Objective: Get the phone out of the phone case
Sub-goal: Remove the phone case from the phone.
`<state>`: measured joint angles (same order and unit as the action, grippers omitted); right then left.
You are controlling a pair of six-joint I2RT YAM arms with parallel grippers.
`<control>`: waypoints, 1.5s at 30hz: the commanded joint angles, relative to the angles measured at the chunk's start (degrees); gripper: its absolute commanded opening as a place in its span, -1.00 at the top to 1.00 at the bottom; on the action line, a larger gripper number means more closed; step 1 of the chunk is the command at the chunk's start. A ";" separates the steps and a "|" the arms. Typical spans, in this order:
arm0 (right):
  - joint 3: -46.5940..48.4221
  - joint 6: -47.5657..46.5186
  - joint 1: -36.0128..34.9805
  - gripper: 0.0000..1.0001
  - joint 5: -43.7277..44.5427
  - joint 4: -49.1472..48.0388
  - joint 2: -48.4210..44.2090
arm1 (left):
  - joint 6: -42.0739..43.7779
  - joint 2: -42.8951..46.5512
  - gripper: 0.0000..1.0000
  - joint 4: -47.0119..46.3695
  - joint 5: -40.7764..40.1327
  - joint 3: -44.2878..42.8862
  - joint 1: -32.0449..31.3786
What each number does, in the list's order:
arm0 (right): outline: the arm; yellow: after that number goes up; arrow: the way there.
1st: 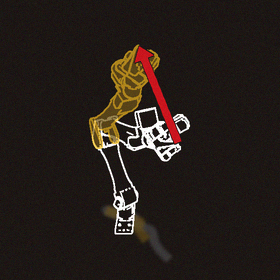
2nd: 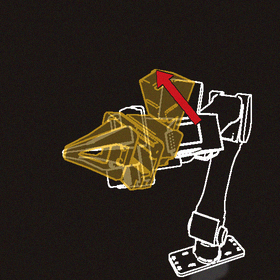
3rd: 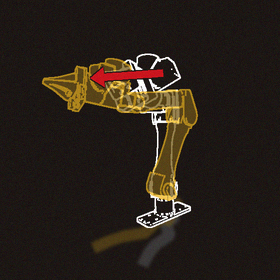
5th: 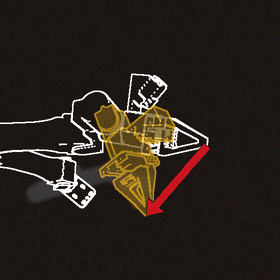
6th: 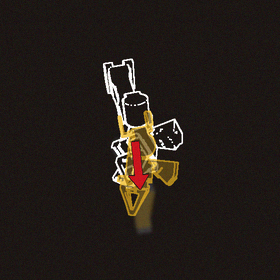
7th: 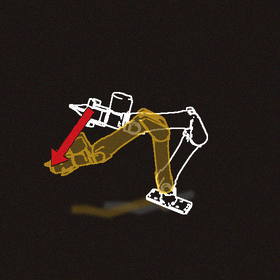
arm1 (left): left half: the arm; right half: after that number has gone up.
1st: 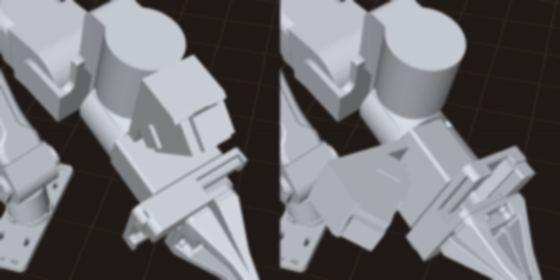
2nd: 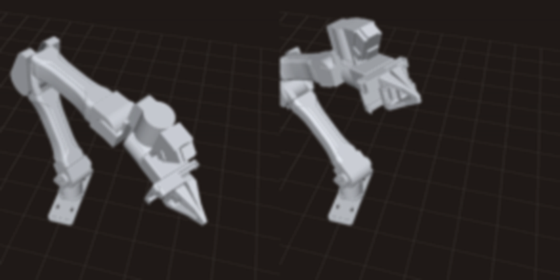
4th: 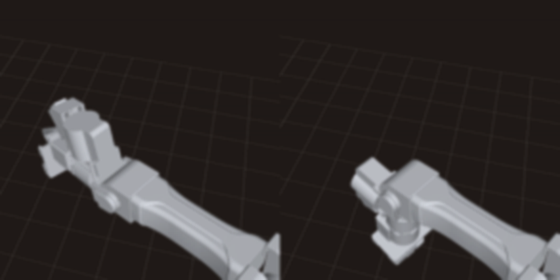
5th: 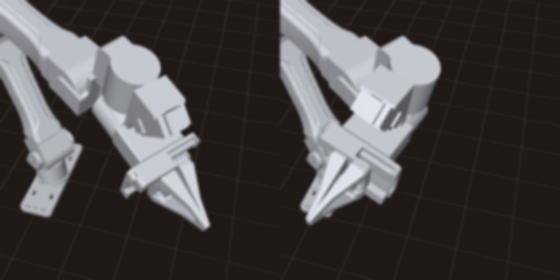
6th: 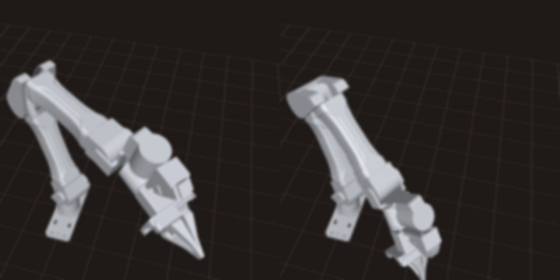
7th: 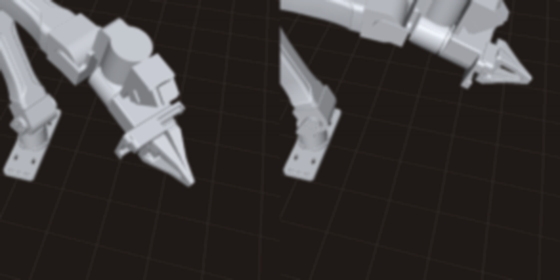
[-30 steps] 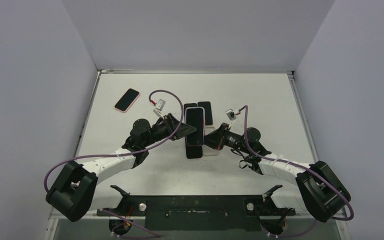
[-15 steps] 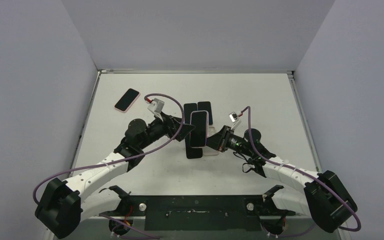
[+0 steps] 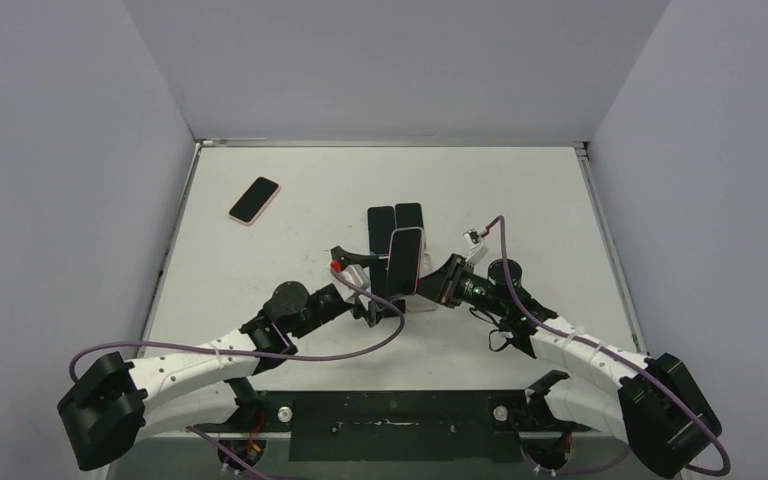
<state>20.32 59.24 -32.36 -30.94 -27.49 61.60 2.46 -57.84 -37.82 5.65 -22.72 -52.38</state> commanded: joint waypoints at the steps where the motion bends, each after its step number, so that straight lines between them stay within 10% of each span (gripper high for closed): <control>1: 1.94 0.90 -0.45 1.00 1.29 -3.72 -2.10 | 14.14 1.06 -0.64 -6.99 -5.19 0.32 -3.25; 45: 3.16 0.53 -2.18 1.00 1.19 -1.68 -4.17 | 26.14 -11.87 -0.21 -17.30 -16.38 -0.13 -11.47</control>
<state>20.34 59.46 -33.91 -28.75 -23.66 59.33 29.02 -68.75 -48.95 -9.06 -20.67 -63.77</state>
